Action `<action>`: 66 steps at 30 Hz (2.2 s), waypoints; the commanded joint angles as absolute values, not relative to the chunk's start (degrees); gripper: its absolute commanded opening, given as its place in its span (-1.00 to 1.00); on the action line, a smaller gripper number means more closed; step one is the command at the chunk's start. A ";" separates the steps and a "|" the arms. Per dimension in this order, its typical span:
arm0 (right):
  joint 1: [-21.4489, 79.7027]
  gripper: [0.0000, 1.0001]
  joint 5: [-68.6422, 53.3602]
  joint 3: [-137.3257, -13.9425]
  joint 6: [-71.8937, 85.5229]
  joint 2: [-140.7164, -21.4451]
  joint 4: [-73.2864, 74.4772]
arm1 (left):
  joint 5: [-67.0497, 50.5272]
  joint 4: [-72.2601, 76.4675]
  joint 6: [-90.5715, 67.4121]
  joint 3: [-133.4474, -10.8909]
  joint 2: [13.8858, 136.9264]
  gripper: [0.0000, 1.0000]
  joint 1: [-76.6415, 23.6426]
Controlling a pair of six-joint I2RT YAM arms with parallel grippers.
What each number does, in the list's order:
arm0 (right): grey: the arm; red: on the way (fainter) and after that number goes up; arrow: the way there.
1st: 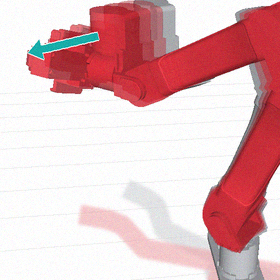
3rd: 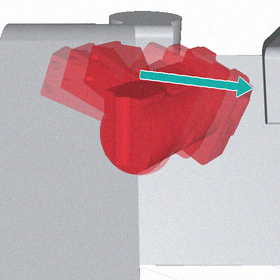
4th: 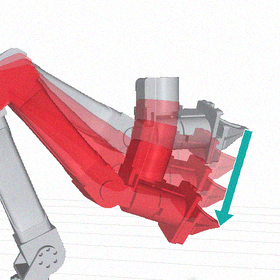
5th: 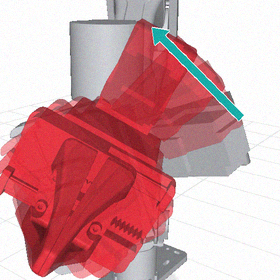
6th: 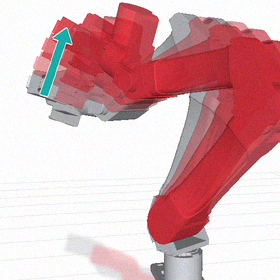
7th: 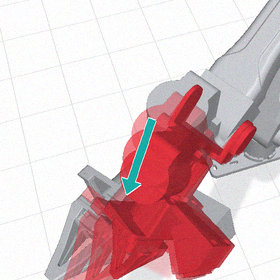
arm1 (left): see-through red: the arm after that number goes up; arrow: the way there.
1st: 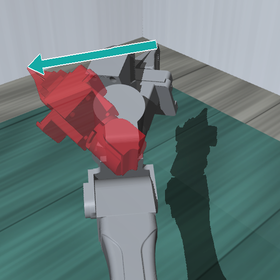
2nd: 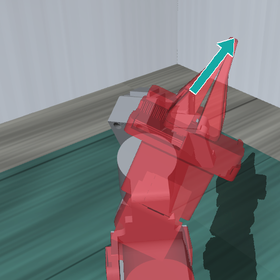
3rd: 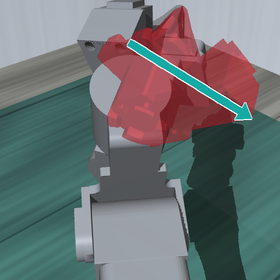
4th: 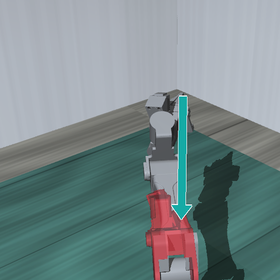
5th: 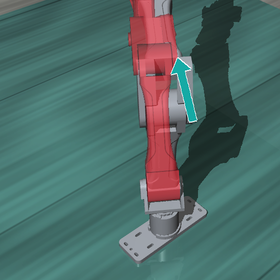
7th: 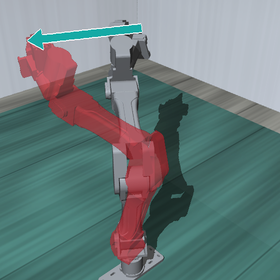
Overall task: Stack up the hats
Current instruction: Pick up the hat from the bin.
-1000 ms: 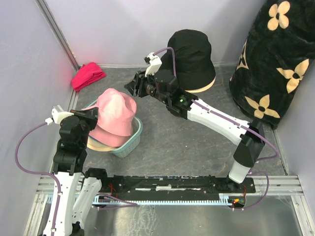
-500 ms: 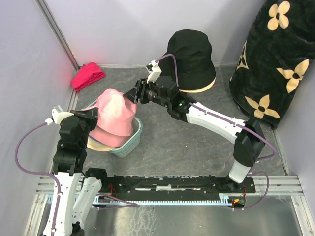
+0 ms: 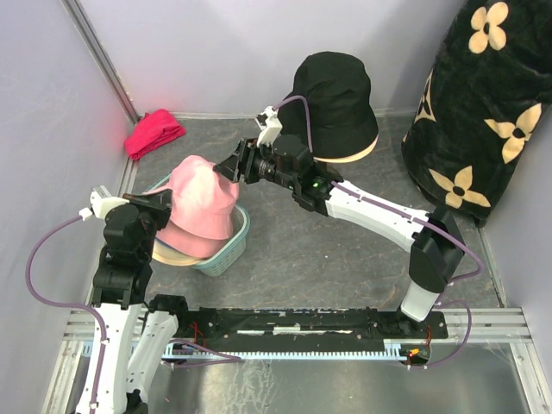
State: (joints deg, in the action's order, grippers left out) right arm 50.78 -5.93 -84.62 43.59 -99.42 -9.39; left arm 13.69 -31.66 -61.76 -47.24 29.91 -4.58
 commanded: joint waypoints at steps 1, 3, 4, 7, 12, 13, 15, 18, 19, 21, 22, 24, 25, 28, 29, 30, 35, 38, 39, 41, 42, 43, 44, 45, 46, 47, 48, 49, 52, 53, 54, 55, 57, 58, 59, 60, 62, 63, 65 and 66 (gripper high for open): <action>51.19 0.28 -4.74 -86.27 44.29 -100.18 -8.26 | 15.58 -31.14 -60.70 -49.33 27.99 -0.95 -4.31; 51.53 0.28 -4.75 -87.14 44.08 -100.72 -7.72 | 15.92 -31.67 -61.01 -49.01 27.12 -0.95 -4.31; 51.65 0.28 -4.66 -87.45 43.93 -101.05 -7.72 | 16.03 -31.99 -61.05 -48.96 26.88 -0.95 -4.26; 52.30 0.29 -4.67 -88.33 43.77 -101.87 -7.58 | 16.38 -33.10 -60.84 -49.11 26.41 -0.95 -4.34; 53.03 0.29 -5.06 -89.54 43.74 -103.38 -7.38 | 17.77 -35.42 -60.40 -50.06 25.84 -0.95 -4.31; 53.22 0.29 -5.17 -89.64 43.78 -103.63 -7.57 | 17.91 -35.96 -60.28 -50.24 25.92 -0.94 -4.31; 53.54 0.29 -5.46 -89.93 44.01 -104.17 -7.80 | 18.03 -36.47 -60.12 -50.34 25.95 -0.95 -4.31; 53.94 0.29 -5.54 -90.17 44.09 -104.65 -7.80 | 18.43 -36.93 -60.02 -50.48 25.67 -0.94 -4.28; 54.08 0.30 -5.37 -90.13 44.12 -104.74 -7.64 | 18.52 -37.12 -59.85 -50.55 25.68 -0.95 -4.24; 54.09 0.30 -4.71 -90.17 43.56 -104.77 -7.22 | 18.57 -37.66 -59.64 -50.85 25.77 -0.95 -4.25; 54.18 0.30 -4.25 -90.49 42.92 -104.77 -6.62 | 18.55 -37.93 -59.62 -50.93 25.75 -0.95 -4.30; 54.42 0.32 -2.51 -91.58 40.82 -104.60 -4.36 | 18.63 -38.50 -59.79 -50.89 25.47 -0.95 -4.28; 54.57 0.32 -1.60 -92.18 39.85 -104.46 -3.21 | 18.70 -38.72 -59.94 -50.65 25.28 -0.94 -4.30; 54.58 0.33 0.20 -94.00 38.15 -104.73 0.15 | 18.65 -38.69 -60.42 -50.14 24.87 -0.95 -4.26; 54.60 0.33 0.52 -94.50 37.88 -104.95 1.04 | 18.56 -38.72 -60.39 -50.16 24.81 -0.95 -4.30; 54.63 0.34 0.63 -95.17 37.80 -105.32 1.92 | 18.50 -38.67 -60.40 -50.15 24.89 -0.95 -4.31; 54.65 0.37 0.13 -97.21 38.38 -106.98 4.14 | 18.28 -38.08 -60.15 -50.34 24.94 -0.95 -4.31; 54.62 0.44 -0.43 -98.83 38.61 -108.45 5.34 | 18.04 -37.97 -60.09 -50.31 24.94 -0.95 -4.31; 54.59 0.44 -0.77 -99.29 38.73 -108.94 5.66 | 18.02 -37.97 -60.04 -50.29 24.88 -0.95 -4.31; 54.57 0.44 -1.11 -99.97 39.03 -109.60 5.88 | 18.02 -37.85 -60.15 -50.27 24.82 -0.95 -4.31; 54.55 0.44 -1.32 -100.06 39.35 -109.86 5.84 | 18.00 -37.70 -60.12 -50.21 24.79 -0.94 -4.28; 54.45 0.44 -1.65 -100.18 39.61 -110.13 5.66 | 17.94 -37.63 -60.06 -50.24 24.87 -0.95 -4.28; 54.27 0.43 -2.37 -100.19 40.16 -110.39 5.23 | 17.93 -37.54 -60.04 -50.23 24.97 -0.95 -4.30; 53.99 0.42 -3.05 -100.05 40.86 -110.63 4.57 | 17.89 -37.48 -60.06 -50.26 25.07 -0.95 -4.31; 53.81 0.39 -3.63 -99.76 41.77 -110.72 3.89 | 17.78 -37.37 -59.99 -50.19 25.19 -0.95 -4.31; 53.73 0.33 -3.97 -99.49 42.18 -110.66 3.21 | 17.76 -37.21 -59.95 -50.11 25.25 -0.95 -4.31; 53.63 0.23 -4.11 -99.23 42.36 -110.53 2.75 | 17.73 -37.14 -59.95 -50.06 25.31 -0.95 -4.33; 53.58 0.07 -4.01 -99.05 42.44 -110.38 2.43 | 17.69 -37.11 -59.98 -49.97 25.31 -0.94 -4.27; 53.44 -0.33 -3.11 -98.74 41.62 -109.57 2.08 | 17.74 -37.04 -60.22 -49.72 25.31 -0.95 -4.30; 53.36 -0.51 -2.63 -98.71 40.93 -109.21 2.03 | 17.73 -37.04 -60.31 -49.74 25.37 -0.95 -4.30; 53.43 -0.65 -2.25 -98.75 40.38 -108.95 2.00 | 17.69 -36.94 -60.50 -49.55 25.30 -0.95 -4.33; 53.39 -0.77 -1.90 -99.08 39.85 -108.83 2.39 | 17.67 -36.77 -60.66 -49.46 25.28 -0.94 -4.29; 53.43 -0.89 -1.36 -99.88 38.88 -108.85 3.32 | 17.39 -36.35 -60.93 -49.09 25.38 -0.95 -4.30; 53.41 -0.93 -0.88 -99.85 38.48 -108.63 3.36 | 17.21 -36.12 -61.05 -49.01 25.45 -0.95 -4.31; 53.42 -0.95 -0.30 -99.78 37.97 -108.26 3.41 | 17.15 -35.95 -61.05 -49.06 25.66 -0.95 -4.31; 53.42 -0.97 0.25 -99.68 37.24 -107.73 3.35 | 17.16 -35.98 -61.07 -49.24 25.80 -0.95 -4.30; 53.42 -0.97 1.08 -99.79 36.05 -106.95 3.36 | 17.37 -35.91 -61.30 -49.50 26.20 -0.90 -4.31; 53.39 -0.97 1.59 -99.88 35.42 -106.51 3.23 | 17.40 -35.80 -61.28 -49.63 26.31 -0.82 -4.28; 53.43 -0.97 2.56 -100.14 34.35 -105.49 2.73 | 17.33 -35.74 -61.17 -50.08 26.87 -0.51 -4.28; 53.44 -0.97 3.08 -100.37 33.79 -105.00 2.60 | 17.32 -35.79 -61.16 -50.31 27.13 -0.33 -4.30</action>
State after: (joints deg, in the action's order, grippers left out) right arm 53.63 -0.36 -97.38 37.47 -110.43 5.34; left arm 16.58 -39.59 -61.71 -48.27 26.13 -4.58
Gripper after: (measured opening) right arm 0.023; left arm 0.185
